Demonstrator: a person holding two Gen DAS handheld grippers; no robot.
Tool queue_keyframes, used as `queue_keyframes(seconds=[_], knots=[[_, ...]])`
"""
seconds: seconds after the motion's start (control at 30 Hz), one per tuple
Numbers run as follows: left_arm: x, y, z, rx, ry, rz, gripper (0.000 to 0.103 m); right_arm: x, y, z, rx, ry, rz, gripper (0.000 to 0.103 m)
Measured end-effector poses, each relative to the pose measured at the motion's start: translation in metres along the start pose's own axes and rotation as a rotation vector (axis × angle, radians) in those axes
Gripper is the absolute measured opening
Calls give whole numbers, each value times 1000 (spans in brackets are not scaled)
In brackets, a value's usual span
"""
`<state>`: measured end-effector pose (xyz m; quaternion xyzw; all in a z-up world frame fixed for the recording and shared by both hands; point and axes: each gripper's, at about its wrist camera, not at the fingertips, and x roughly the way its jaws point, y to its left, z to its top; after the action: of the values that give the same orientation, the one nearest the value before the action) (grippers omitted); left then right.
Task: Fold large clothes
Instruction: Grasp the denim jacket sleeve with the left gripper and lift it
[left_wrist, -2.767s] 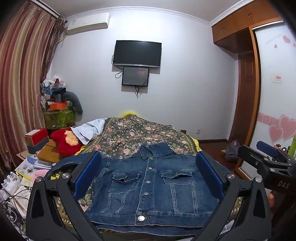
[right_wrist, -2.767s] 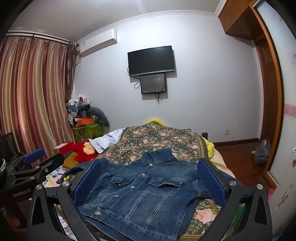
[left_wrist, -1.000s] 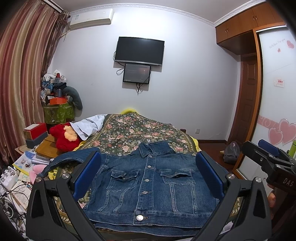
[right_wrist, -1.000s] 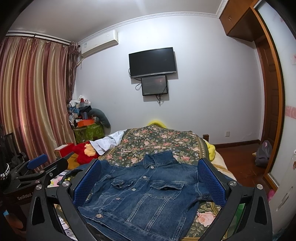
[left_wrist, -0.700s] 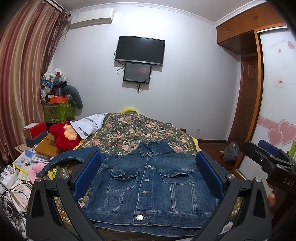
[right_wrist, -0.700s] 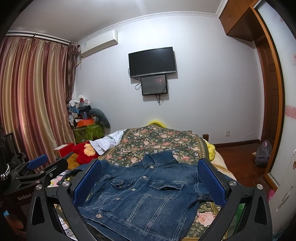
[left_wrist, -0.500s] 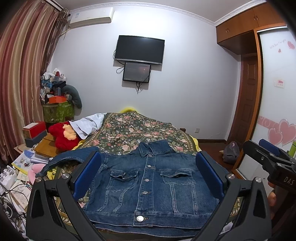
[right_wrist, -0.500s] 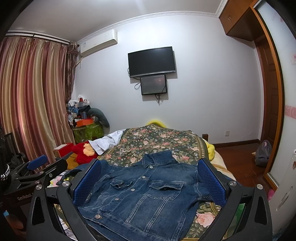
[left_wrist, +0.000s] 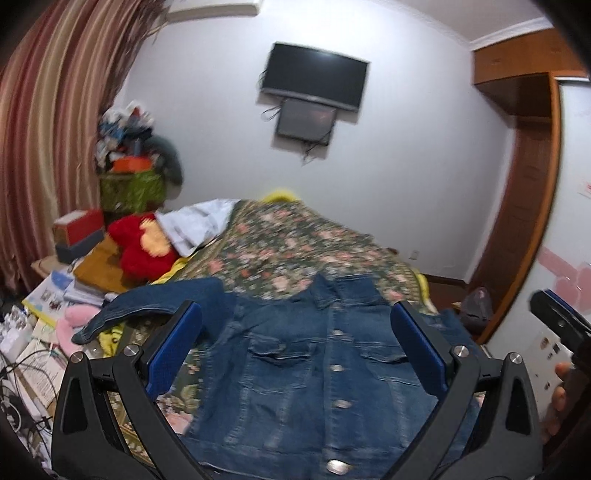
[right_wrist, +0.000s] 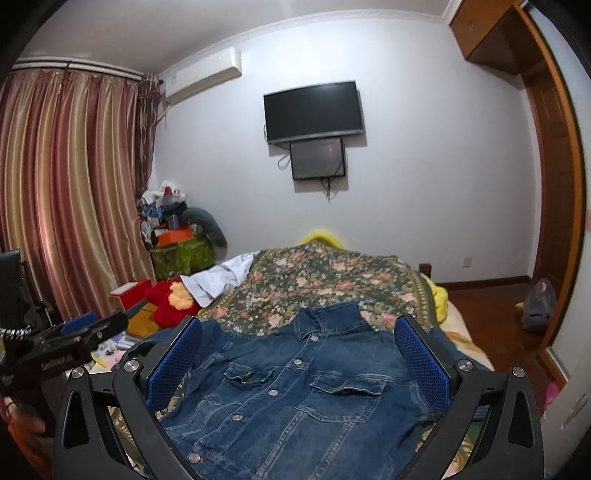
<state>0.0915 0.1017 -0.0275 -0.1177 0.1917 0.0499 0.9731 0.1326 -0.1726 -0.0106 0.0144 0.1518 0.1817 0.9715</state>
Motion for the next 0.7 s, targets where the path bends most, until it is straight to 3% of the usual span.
queue_keyframes(seconds=[0.23,0.37,0.7], knots=[[72,73,7,-5,100,229,103,93,8,0,-24,154,-28,103],[107,115,2,1,168,321,103,156,12,-3,-62,236,-40,103],[190,218,-37,-277,434,322,103,288,39,-28,-251,443,-47,103]])
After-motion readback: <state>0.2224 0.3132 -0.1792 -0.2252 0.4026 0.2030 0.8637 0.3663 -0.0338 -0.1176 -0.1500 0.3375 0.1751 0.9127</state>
